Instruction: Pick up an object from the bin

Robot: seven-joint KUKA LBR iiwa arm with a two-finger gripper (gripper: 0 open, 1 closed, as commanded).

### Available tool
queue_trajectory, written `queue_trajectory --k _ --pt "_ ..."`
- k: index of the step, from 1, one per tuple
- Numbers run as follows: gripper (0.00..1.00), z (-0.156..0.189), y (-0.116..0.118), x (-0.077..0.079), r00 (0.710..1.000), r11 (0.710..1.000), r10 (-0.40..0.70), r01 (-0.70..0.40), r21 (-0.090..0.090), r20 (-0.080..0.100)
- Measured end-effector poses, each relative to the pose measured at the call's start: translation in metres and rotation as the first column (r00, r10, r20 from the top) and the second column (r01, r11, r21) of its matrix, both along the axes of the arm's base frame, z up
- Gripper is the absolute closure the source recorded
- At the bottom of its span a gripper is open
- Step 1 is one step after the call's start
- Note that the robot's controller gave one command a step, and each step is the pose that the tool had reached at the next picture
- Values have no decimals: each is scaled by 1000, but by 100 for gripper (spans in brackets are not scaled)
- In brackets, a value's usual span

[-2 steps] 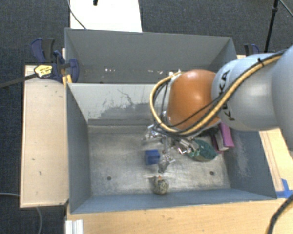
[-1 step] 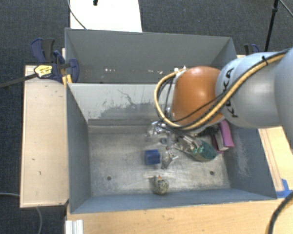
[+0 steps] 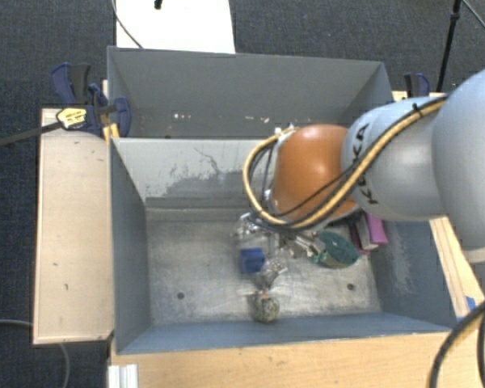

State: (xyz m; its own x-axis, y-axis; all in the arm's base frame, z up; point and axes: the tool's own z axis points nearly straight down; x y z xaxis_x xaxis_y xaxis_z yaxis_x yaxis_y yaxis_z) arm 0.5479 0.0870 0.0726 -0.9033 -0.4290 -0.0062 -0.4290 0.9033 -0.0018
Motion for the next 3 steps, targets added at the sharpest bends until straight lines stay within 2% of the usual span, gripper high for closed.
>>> queue_trajectory --k 1,2,3 --pt "0 2 0 1 1000 1000 -7 7 1 0" --pt "100 3 1 3 1000 1000 -9 9 3 4" --pt "100 4 2 4 1000 1000 -13 13 2 1"
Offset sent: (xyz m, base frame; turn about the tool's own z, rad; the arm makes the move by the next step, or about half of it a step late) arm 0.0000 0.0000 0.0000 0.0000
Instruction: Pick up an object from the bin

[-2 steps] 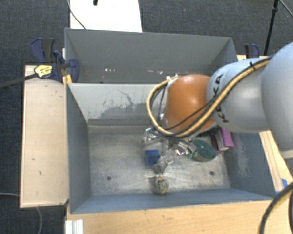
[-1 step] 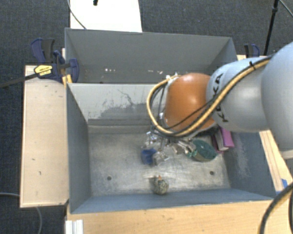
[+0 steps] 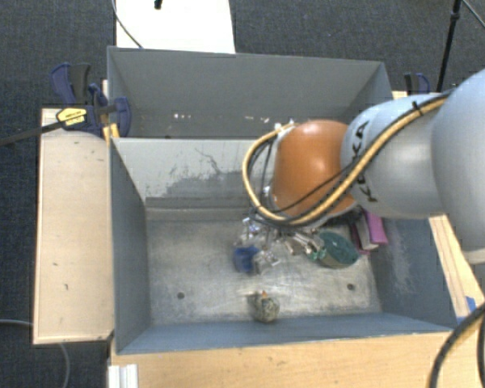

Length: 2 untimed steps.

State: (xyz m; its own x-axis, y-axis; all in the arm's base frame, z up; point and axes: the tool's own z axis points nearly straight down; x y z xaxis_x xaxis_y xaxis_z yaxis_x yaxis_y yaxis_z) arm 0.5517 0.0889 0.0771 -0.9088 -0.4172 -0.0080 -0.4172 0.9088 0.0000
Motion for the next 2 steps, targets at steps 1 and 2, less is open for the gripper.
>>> queue_trajectory --k 1,2 --pt "100 6 0 1 1000 1000 -4 4 0 1" --pt "100 10 1 2 1000 1000 -6 6 1 2"
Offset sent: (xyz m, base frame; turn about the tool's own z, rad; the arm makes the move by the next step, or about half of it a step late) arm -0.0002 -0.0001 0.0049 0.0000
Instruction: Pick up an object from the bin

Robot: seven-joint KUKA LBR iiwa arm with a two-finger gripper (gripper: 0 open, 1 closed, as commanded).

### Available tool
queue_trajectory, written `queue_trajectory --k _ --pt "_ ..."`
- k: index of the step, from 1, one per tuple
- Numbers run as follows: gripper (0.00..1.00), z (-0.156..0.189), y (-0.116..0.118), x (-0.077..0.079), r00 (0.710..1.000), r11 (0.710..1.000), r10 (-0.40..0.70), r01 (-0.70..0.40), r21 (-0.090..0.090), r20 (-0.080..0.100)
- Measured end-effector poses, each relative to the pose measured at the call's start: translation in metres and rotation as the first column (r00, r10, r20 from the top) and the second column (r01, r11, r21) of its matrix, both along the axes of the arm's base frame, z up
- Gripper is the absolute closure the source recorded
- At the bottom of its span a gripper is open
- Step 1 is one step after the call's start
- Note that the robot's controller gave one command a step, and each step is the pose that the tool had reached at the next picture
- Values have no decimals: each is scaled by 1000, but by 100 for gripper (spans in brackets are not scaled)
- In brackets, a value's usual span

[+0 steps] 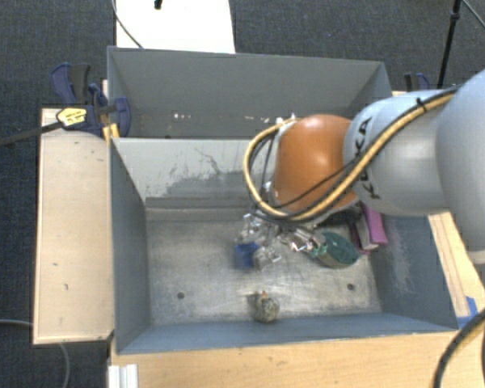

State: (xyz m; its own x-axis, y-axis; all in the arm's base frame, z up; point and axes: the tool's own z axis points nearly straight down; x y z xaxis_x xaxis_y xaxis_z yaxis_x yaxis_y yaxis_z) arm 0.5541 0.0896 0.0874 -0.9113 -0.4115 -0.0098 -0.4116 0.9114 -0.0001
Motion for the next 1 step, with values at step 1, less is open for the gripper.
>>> queue_trajectory --k 1 --pt "100 46 0 1 1000 1000 -5 5 -2 -2"
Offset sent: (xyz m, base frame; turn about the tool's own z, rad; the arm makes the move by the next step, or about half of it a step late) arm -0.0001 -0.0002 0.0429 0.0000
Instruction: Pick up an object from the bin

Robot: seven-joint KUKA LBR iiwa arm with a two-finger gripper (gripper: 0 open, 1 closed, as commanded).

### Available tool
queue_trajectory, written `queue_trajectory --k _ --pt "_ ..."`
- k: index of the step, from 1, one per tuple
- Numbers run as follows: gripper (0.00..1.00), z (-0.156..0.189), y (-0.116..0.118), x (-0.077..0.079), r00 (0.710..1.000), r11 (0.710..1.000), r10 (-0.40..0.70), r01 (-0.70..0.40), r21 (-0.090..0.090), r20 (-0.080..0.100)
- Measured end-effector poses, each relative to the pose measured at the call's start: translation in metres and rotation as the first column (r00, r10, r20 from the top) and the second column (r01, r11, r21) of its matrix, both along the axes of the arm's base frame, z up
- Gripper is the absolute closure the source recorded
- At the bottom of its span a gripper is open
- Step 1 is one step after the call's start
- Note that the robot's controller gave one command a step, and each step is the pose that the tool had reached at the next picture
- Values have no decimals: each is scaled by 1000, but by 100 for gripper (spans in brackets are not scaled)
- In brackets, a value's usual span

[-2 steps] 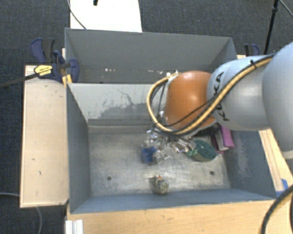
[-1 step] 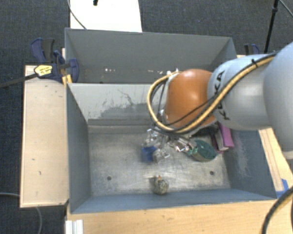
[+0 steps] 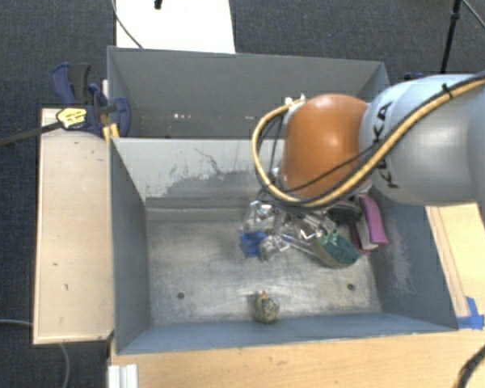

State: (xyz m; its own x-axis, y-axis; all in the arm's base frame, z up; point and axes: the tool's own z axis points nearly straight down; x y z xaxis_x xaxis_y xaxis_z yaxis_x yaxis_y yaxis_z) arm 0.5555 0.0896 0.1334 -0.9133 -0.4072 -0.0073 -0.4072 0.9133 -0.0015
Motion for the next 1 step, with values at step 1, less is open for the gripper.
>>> queue_trajectory --k 1 --pt "100 11 0 1 1000 1000 -5 5 0 0"
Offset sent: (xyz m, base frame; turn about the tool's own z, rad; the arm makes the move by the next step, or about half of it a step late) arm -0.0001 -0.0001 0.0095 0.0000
